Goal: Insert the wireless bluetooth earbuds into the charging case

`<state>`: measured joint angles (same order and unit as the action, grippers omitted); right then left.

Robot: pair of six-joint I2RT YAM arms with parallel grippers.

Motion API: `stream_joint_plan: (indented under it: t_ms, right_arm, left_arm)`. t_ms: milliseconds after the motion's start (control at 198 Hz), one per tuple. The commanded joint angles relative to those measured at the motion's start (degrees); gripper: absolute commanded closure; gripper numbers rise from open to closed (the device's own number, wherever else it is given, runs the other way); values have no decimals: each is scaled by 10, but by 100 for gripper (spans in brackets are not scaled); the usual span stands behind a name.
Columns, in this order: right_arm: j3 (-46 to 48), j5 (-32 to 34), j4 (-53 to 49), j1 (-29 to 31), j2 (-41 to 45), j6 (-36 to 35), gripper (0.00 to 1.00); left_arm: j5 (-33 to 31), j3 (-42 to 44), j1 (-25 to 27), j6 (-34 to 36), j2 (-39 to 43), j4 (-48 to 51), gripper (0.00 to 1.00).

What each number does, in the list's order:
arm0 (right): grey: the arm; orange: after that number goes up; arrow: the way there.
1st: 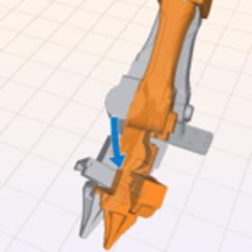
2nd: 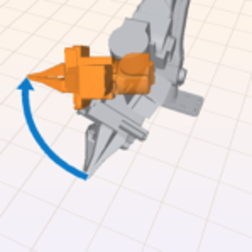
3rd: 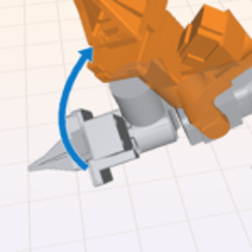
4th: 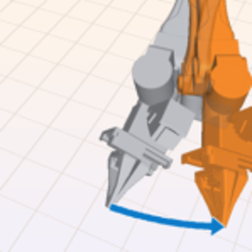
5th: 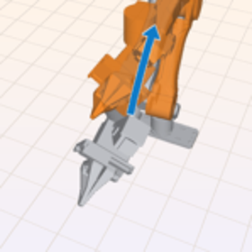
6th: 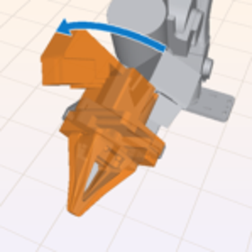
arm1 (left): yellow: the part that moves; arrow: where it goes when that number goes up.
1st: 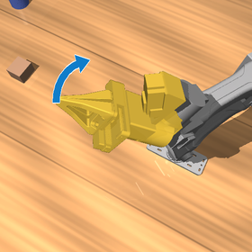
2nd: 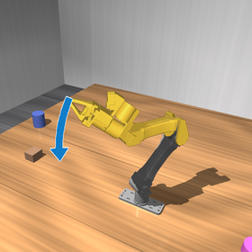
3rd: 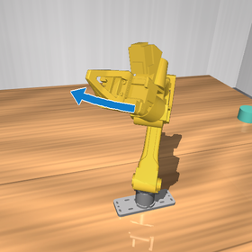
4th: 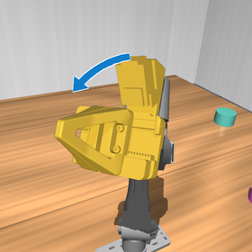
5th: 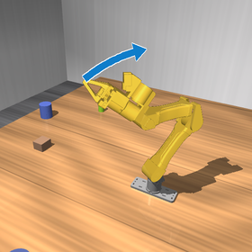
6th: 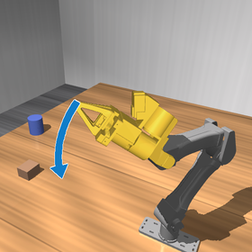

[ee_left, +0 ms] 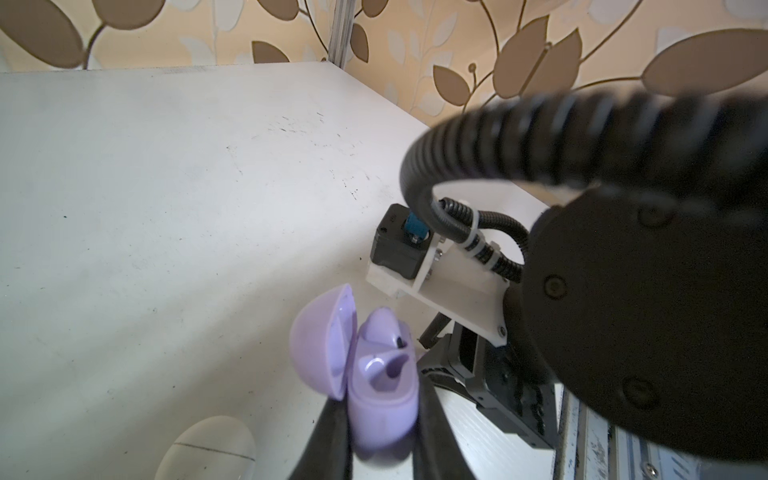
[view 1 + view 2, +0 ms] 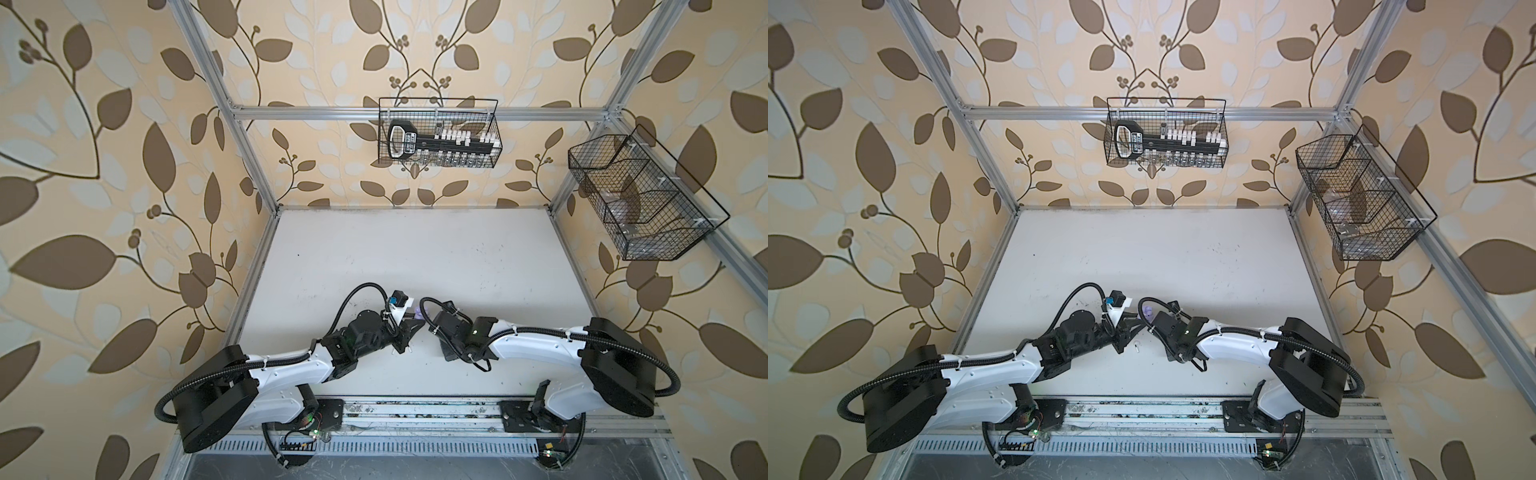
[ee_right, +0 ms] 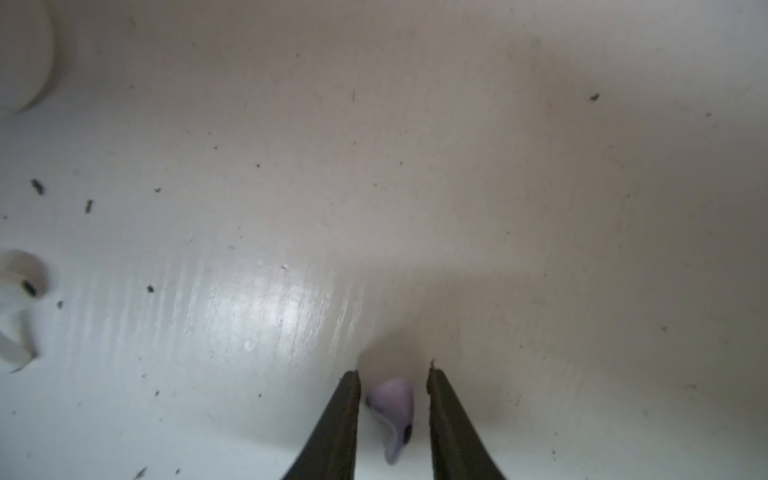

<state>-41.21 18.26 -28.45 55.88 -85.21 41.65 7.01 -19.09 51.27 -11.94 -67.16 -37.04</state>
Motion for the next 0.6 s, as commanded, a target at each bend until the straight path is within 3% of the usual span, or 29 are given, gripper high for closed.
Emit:
stream_joint_plan:
  t_ms: [0, 600]
  right_arm:
    - [-6, 12, -15, 4, -6, 1, 71]
    - [10, 3, -13, 7, 12, 10, 73]
  left_arm:
    - [-7, -14, -6, 10, 12, -7, 96]
    - [-6, -13, -6, 10, 10, -8, 96]
